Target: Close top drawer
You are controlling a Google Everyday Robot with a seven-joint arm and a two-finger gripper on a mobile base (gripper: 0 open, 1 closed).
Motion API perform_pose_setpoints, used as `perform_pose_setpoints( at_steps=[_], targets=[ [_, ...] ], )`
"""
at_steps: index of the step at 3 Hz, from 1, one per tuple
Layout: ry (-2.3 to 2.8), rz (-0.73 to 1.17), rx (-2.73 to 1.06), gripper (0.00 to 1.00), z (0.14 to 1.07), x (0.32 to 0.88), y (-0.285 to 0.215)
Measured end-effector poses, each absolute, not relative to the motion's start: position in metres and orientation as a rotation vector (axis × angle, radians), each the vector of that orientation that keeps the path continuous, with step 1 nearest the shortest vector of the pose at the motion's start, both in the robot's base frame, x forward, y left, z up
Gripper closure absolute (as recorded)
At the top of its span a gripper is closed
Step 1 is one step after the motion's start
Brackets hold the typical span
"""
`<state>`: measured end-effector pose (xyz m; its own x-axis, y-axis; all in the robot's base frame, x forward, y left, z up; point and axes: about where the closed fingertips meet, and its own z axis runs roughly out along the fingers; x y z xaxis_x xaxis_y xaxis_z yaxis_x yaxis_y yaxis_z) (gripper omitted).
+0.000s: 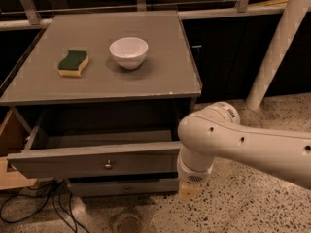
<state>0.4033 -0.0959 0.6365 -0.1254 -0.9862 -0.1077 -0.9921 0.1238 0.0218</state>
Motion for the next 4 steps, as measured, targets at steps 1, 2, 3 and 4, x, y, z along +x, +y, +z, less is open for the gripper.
perform_pose_setpoints(
  at_steps=[1,2,3,4],
  targets=[
    [2.301,0.125,-2.031,0.81,0.637,0.407,-0.094],
    [2.288,0.079,-2.024,1.0,0.638,0.427,-0.085],
    [2.261,-0.009,-2.034,1.0,0.636,0.456,-0.07],
    [2.25,-0.042,-2.04,1.0,0.632,0.468,-0.063]
  ],
)
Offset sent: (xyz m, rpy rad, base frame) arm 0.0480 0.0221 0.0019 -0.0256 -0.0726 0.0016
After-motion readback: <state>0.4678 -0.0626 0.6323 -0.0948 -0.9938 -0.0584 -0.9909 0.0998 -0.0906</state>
